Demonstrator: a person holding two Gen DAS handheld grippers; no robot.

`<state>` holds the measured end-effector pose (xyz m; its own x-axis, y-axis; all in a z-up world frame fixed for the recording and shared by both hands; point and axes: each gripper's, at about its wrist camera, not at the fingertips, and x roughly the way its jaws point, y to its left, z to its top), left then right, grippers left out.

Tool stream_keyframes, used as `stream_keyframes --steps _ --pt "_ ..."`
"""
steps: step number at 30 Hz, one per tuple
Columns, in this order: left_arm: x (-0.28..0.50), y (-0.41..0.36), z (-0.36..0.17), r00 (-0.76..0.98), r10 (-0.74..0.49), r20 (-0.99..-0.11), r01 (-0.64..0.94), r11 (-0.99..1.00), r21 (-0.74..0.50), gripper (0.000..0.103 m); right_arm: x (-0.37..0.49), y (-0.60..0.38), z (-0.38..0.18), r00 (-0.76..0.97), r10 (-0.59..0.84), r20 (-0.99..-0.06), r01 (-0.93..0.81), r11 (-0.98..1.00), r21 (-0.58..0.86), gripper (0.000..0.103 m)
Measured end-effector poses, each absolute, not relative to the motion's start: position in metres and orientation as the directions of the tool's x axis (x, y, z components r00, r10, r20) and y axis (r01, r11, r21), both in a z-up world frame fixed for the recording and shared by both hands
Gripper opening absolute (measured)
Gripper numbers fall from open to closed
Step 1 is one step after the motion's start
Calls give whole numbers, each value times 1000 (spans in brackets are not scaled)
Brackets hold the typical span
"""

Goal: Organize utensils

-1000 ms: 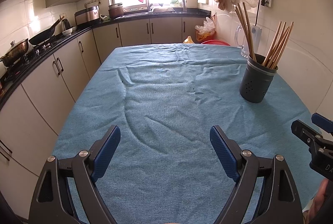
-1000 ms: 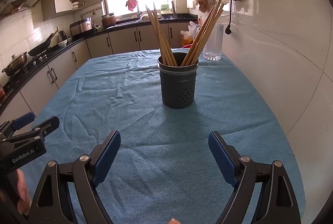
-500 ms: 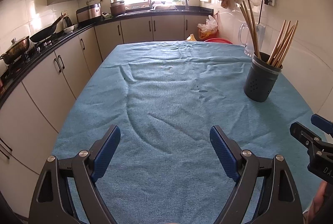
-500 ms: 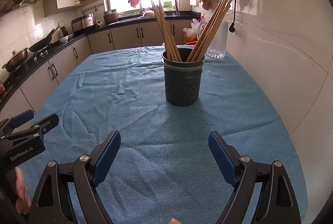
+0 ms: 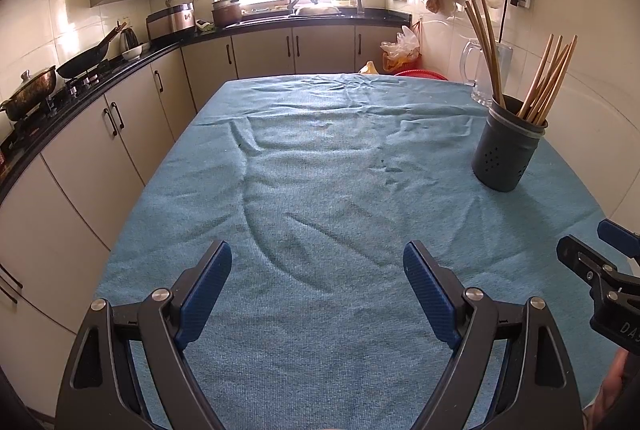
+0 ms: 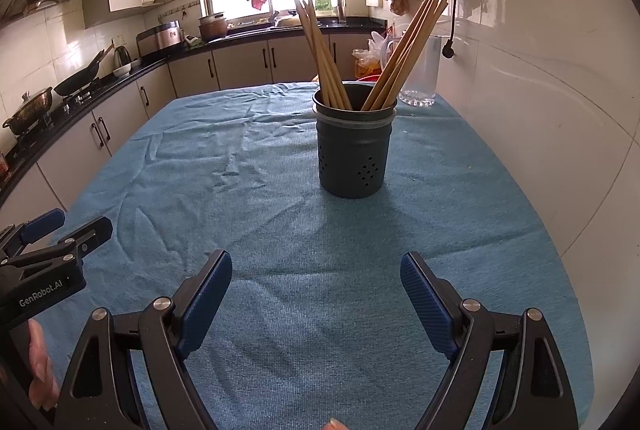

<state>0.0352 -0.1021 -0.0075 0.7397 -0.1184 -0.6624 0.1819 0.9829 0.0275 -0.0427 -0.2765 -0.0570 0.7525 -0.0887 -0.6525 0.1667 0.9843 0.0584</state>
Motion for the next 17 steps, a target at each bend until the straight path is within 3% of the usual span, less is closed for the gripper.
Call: stream_keyframes --steps 17 --pt "46 -83 -17 739 -89 -668 110 994 -10 87 -22 -278 -68 734 -83 -674 133 991 24 89"
